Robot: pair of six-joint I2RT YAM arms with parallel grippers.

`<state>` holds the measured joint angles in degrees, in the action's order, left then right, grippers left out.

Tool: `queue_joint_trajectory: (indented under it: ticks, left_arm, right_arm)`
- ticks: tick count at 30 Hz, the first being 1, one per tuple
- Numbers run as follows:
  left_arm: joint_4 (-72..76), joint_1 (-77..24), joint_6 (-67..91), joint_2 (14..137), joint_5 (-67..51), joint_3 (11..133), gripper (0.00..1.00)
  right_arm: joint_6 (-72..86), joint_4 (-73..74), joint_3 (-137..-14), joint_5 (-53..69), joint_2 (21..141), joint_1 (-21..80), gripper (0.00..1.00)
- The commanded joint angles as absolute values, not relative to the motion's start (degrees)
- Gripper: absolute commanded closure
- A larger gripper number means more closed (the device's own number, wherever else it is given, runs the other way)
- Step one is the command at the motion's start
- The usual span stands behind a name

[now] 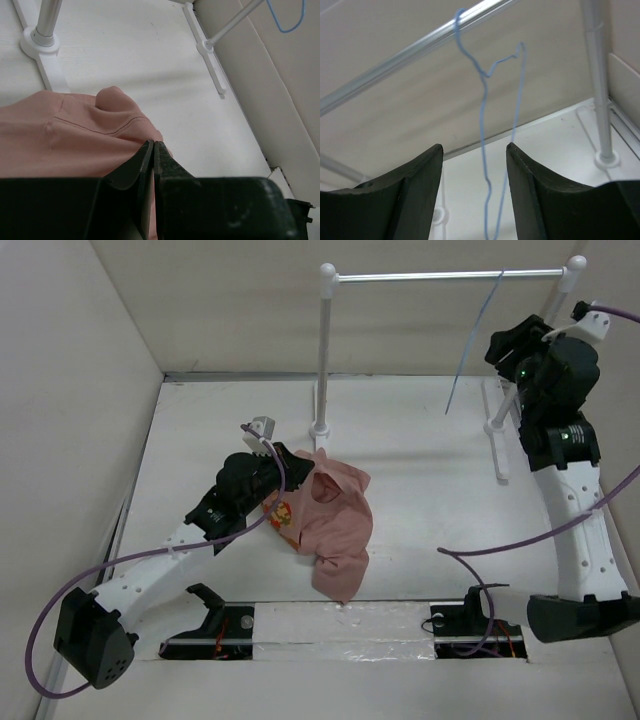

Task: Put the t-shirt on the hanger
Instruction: Pick up the hanger from the clothesline.

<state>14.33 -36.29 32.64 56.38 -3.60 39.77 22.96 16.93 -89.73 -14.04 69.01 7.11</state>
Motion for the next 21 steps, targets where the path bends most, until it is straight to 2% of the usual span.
queue_joint_trajectory:
  ticks: [1, 3, 6, 11, 21]
  left_arm:
    - [18.02, -36.56, 33.14, 54.32, -5.62, 39.47, 1.00]
    - [18.54, -36.56, 33.31, 53.97, -5.54, 38.50, 1.00]
    - [18.63, -36.56, 33.31, 54.14, -6.06, 38.23, 1.00]
    - [19.34, -36.56, 33.31, 54.40, -6.42, 37.44, 1.00]
    - [20.39, -36.56, 33.40, 54.05, -7.38, 36.56, 1.00]
  right_arm:
    - [23.99, 19.76, -96.22, -8.90, 74.41, 1.95, 0.42]
    - [23.82, 22.22, -102.81, -5.64, 78.47, -1.22, 0.42]
    - [21.28, 27.33, -109.68, -0.71, 84.54, -0.53, 0.42]
    - [21.62, 21.36, -103.89, -0.97, 82.44, 1.49, 0.37]
    - [20.04, 20.65, -103.01, -6.24, 85.51, 1.49, 0.41]
